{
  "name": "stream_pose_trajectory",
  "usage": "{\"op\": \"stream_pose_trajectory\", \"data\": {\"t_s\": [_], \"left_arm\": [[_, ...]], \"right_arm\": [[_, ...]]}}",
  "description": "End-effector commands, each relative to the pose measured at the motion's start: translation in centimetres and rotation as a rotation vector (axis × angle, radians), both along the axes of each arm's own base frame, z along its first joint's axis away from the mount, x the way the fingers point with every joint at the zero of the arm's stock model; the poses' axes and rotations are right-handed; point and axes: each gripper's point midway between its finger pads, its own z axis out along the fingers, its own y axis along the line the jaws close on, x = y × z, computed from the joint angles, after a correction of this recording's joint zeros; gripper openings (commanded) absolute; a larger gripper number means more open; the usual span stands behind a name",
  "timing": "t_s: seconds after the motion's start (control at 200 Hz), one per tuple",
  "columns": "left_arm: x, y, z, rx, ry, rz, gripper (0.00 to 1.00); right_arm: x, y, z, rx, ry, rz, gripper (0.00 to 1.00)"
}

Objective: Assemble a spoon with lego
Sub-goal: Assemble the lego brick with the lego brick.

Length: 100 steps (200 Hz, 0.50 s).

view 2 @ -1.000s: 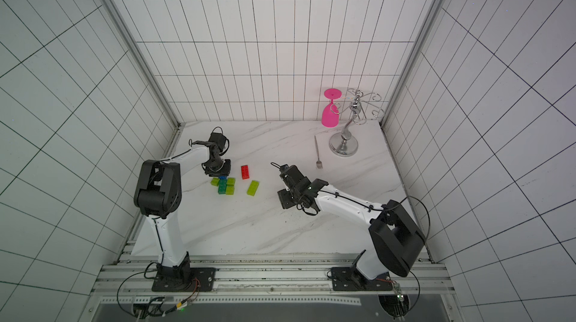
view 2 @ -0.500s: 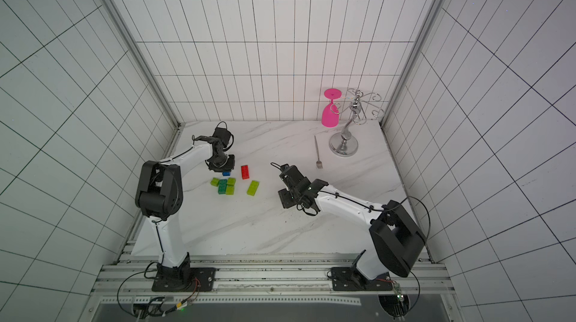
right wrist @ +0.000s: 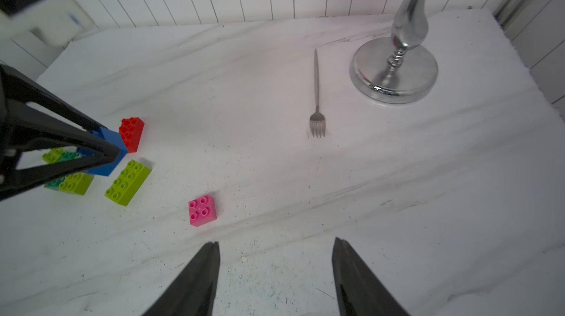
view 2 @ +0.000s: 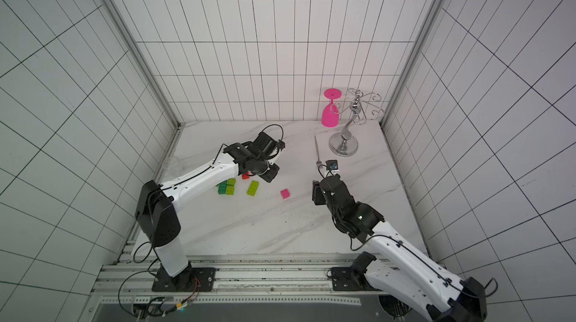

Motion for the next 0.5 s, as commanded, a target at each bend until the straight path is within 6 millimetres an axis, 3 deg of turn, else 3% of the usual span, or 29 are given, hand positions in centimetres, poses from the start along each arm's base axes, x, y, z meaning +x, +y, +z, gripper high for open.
{"op": "stream_pose_trajectory", "data": {"t_s": [0.0, 0.18, 0.345, 0.495], "left_arm": [[-1.0, -1.6, -2.0, 0.102, 0.02, -0.13, 0.2], [-1.8, -4.6, -4.3, 0.168, 0.053, -0.214, 0.2], [-2.5, -5.0, -7.1, 0.224, 0.092, -0.249, 0.2], [-2.4, -4.9, -8.2, 0.253, 0.083, -0.255, 0.2]], "right_arm": [[-1.0, -3.6, -1.5, -0.051, -0.002, -0.139, 0.63], [-2.1, -5.1, -1.4, 0.029, -0.099, -0.166, 0.66], [-2.8, -5.1, -1.5, 0.093, -0.149, -0.14, 0.73], [-2.6, -4.2, -1.8, 0.106, -0.143, -0.103, 0.76]]}}
